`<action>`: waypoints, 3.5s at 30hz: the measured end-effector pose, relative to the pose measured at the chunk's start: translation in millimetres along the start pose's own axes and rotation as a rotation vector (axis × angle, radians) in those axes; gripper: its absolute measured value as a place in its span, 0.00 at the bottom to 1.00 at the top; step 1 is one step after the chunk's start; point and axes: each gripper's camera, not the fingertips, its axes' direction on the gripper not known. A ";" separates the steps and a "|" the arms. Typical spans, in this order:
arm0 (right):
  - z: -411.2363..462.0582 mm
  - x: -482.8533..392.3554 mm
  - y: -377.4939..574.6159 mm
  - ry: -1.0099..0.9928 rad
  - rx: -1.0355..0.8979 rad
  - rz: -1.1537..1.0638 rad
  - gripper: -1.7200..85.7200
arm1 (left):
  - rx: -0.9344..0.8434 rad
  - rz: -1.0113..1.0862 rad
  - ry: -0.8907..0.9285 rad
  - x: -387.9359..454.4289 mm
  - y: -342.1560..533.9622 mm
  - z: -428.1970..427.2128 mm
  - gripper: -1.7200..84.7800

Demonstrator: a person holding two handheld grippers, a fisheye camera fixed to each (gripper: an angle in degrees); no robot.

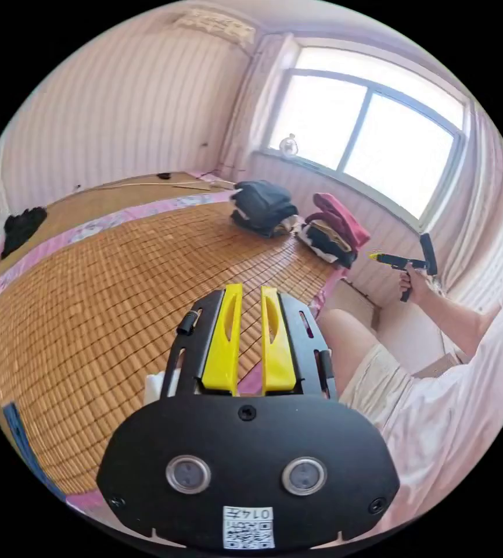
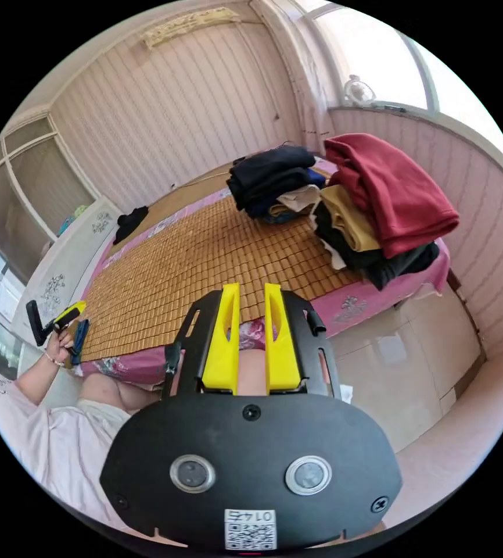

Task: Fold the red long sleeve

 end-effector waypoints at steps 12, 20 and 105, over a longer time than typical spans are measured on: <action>44.6 117.5 43.7 0.317 0.153 -0.033 0.15 | -0.139 0.367 0.285 166.8 -188.7 230.5 0.13; 103.1 211.9 22.1 0.266 0.175 0.081 0.17 | -0.171 0.291 0.269 251.8 -294.0 369.2 0.14; 126.8 -372.3 -192.0 -0.465 -0.270 -0.687 0.02 | 0.079 -0.006 -0.549 -189.3 -116.0 -101.4 0.07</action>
